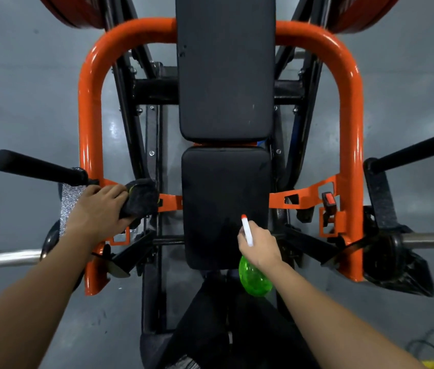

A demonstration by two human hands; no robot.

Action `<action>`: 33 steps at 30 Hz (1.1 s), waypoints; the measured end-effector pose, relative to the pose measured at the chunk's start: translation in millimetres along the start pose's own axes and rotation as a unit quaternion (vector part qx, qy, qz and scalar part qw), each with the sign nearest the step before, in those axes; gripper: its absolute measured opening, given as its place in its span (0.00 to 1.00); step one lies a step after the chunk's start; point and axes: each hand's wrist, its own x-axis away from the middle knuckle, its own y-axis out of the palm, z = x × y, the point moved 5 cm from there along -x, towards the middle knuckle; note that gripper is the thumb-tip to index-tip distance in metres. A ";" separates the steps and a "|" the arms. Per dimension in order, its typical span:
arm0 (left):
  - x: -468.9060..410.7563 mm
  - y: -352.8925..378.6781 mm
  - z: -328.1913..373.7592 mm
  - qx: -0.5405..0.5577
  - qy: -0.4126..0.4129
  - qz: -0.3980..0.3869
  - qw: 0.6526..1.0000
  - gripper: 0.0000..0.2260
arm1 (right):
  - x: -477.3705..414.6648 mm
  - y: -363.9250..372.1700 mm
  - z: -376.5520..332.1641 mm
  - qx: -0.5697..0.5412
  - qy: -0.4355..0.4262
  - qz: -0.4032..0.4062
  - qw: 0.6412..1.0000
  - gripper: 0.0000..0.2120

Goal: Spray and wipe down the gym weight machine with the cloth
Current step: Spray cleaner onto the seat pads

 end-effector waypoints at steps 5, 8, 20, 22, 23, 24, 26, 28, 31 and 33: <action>-21.0 13.2 19.4 0.110 -0.090 -0.083 0.986 0.26 | 2.5 -15.4 -24.2 -0.106 -0.019 0.021 0.994 0.13; -20.1 2.1 53.8 0.359 -0.130 -0.063 0.922 0.19 | 7.5 -36.5 -39.1 -0.127 -0.051 0.048 0.989 0.17; -41.9 -49.8 160.3 0.749 -0.106 -0.191 0.625 0.48 | -16.3 -84.9 -95.0 -0.300 -0.147 0.049 0.941 0.08; -44.5 -50.1 173.9 0.727 -0.147 -0.189 0.643 0.34 | -25.6 -89.0 -102.4 -0.361 -0.148 0.009 0.920 0.10; -46.6 -47.4 180.4 0.709 -0.140 -0.174 0.669 0.35 | -30.3 -88.7 -106.0 -0.376 -0.153 -0.019 0.914 0.12; -46.0 -43.8 186.6 0.700 -0.123 -0.158 0.685 0.35 | -35.1 -84.1 -109.3 -0.366 -0.166 -0.048 0.914 0.14; -52.2 -39.3 191.0 0.708 -0.133 -0.109 0.685 0.29 | -41.9 -72.9 -122.0 -0.298 -0.233 -0.066 0.923 0.21; -65.2 -40.3 192.2 0.688 -0.165 -0.046 0.705 0.19 | -49.4 -52.7 -128.9 -0.181 -0.309 -0.045 0.933 0.28; -75.1 -44.9 194.4 0.659 -0.175 0.002 0.731 0.18 | -69.3 -38.8 -121.4 -0.167 -0.292 -0.064 0.939 0.30; -78.4 -42.7 193.2 0.652 -0.164 0.001 0.741 0.19 | -70.5 -38.8 -113.2 -0.228 -0.272 -0.106 0.929 0.29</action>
